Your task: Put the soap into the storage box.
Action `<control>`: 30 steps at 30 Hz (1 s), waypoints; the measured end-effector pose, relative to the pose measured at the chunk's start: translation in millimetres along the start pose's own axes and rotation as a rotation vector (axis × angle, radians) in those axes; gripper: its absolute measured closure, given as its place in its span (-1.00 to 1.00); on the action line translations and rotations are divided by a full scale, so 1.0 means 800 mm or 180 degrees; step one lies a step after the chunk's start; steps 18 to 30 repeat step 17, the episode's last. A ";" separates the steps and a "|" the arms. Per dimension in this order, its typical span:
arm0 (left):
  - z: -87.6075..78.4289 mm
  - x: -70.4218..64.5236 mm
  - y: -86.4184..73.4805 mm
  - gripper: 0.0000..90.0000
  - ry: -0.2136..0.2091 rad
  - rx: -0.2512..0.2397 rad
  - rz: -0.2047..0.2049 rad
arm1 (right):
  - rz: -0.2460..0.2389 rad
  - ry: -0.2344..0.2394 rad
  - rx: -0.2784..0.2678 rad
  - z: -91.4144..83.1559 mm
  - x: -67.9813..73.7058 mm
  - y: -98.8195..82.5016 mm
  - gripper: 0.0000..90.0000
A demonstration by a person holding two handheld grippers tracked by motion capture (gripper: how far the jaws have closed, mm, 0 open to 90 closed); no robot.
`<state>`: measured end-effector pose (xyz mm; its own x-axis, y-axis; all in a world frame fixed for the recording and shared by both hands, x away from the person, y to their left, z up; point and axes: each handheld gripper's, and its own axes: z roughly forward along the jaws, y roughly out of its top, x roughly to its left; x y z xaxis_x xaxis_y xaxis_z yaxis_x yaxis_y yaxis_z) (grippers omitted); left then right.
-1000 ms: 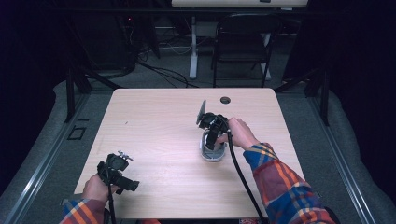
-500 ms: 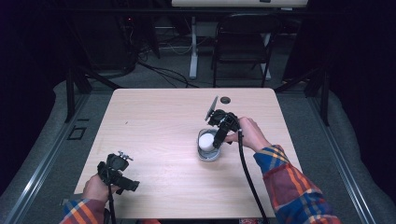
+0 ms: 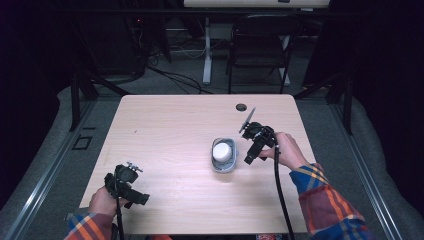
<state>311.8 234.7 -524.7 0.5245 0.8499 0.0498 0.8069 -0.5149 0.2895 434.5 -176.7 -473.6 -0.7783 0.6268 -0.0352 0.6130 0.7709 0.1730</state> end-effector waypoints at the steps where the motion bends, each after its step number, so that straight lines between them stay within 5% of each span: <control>1: 0.000 0.000 0.000 -1.00 0.0001 -0.0002 -0.0004 | 0.0018 -0.0008 -0.0022 0.001 -0.001 -0.004 -0.95; 8: 0.000 0.000 0.000 -1.00 -0.0001 -0.0003 0.0001 | 0.0131 -0.0044 -0.0056 0.008 -0.006 -0.046 -0.95; 16: 0.000 -0.001 0.000 -1.00 -0.0003 -0.0019 0.0017 | 0.0218 0.0023 0.0029 0.032 0.000 -0.090 -0.95; 17: 0.000 0.000 0.000 -1.00 -0.0003 -0.0018 0.0017 | 0.0184 0.0025 0.0142 0.041 0.003 -0.098 -0.97; 30: 0.000 0.000 0.000 -1.00 -0.0003 -0.0018 0.0017 | 0.0184 0.0025 0.0142 0.041 0.003 -0.098 -0.97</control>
